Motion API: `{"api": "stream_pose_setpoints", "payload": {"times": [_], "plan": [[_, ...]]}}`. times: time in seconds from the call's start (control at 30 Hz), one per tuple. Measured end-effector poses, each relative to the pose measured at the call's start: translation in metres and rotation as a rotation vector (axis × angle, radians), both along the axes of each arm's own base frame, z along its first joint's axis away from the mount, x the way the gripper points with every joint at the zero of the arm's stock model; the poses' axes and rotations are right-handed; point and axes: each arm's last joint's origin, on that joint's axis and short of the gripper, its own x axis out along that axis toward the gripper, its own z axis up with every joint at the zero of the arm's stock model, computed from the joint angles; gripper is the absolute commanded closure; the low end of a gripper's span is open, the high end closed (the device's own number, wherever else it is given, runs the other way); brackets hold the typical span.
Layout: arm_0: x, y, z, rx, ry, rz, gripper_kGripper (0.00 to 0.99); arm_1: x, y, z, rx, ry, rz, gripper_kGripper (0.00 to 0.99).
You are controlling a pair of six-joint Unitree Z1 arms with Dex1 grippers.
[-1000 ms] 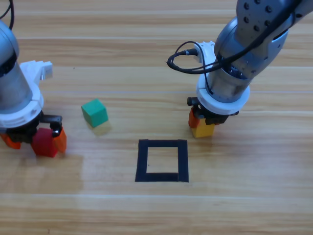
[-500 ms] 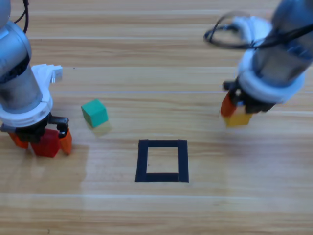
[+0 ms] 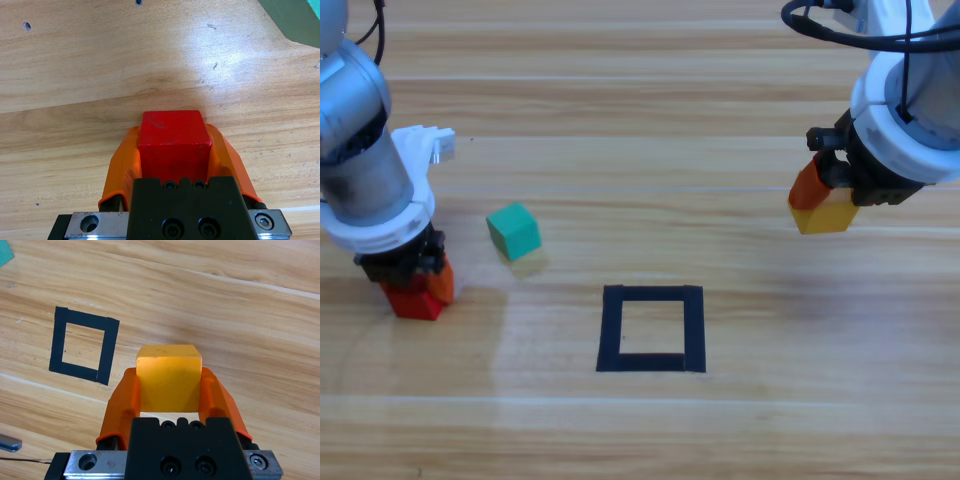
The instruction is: Stack the blocks in the rectangular block: red at the bottom, yellow in the middle, green on top
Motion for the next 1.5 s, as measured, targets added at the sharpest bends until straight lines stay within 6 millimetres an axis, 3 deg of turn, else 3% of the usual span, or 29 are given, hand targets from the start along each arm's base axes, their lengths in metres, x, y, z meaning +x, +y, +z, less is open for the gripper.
{"api": "stream_pose_setpoints", "payload": {"times": [0.13, 0.27, 0.4, 0.6, 0.73, 1.0, 1.37, 1.5], "plan": [[0.001, 0.002, 0.001, -0.045, 0.016, 0.006, 0.847, 0.0, 0.0, 0.0, 0.0, 0.0, 0.0, 0.972], [0.0, 0.0, 0.002, -0.08, 0.024, -0.026, 0.927, 0.0, 0.0, 0.0, 0.002, 0.001, -0.004, 0.972], [-0.004, -0.013, 0.009, -0.083, 0.026, -0.036, 0.929, 0.0, 0.0, 0.0, 0.004, 0.004, -0.012, 0.97], [-0.013, -0.066, 0.037, -0.12, 0.013, -0.108, 0.956, 0.001, 0.001, -0.004, -0.001, 0.011, -0.016, 0.969], [-0.029, -0.102, 0.047, -0.148, -0.006, -0.133, 0.958, 0.001, 0.002, -0.004, -0.002, 0.012, -0.016, 0.969], [-0.045, -0.155, 0.075, -0.156, -0.103, -0.125, 0.99, 0.001, 0.002, -0.004, -0.002, 0.012, -0.016, 0.969], [-0.039, -0.207, 0.057, -0.088, -0.078, -0.046, 0.99, 0.001, 0.001, -0.005, -0.005, 0.018, -0.021, 0.969], [-0.034, -0.214, 0.05, -0.054, -0.05, 0.015, 0.99, 0.001, 0.002, -0.006, -0.006, 0.02, -0.023, 0.969]]}}
